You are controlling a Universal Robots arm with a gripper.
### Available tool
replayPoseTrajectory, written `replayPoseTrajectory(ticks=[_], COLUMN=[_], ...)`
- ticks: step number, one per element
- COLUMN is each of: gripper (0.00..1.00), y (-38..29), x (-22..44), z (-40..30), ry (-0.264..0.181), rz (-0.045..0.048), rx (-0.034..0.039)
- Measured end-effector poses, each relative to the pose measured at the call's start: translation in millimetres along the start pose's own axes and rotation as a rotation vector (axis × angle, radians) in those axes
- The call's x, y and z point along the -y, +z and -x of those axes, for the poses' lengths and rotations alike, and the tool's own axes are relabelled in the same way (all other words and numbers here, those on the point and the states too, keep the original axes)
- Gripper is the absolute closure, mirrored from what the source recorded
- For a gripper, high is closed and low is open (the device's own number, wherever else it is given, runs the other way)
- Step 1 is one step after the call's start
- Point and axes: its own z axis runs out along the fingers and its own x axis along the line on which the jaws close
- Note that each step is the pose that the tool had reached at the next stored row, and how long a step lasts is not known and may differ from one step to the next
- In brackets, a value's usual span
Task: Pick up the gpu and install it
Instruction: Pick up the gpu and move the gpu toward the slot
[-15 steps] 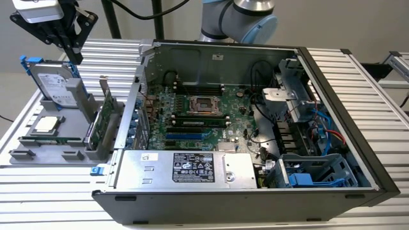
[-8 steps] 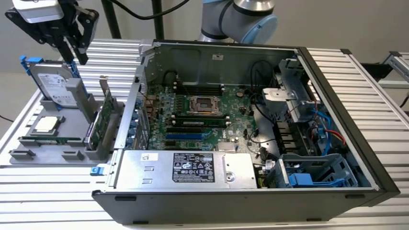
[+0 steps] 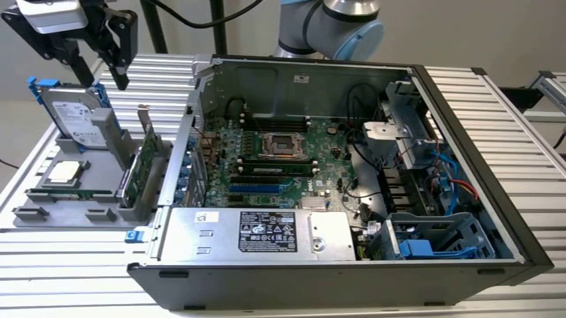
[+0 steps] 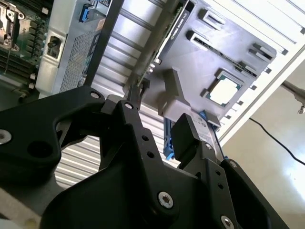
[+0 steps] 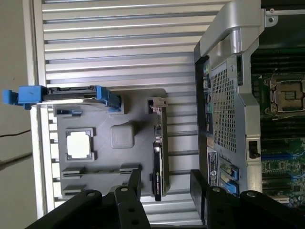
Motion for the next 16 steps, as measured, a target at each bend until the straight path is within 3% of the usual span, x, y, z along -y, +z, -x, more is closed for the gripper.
replayPoseTrajectory(ticks=[16], gripper=[0.00], y=[6.6], x=[2.9], z=[2.3], ry=[0.001], rz=[-0.0001], rx=[-0.0005])
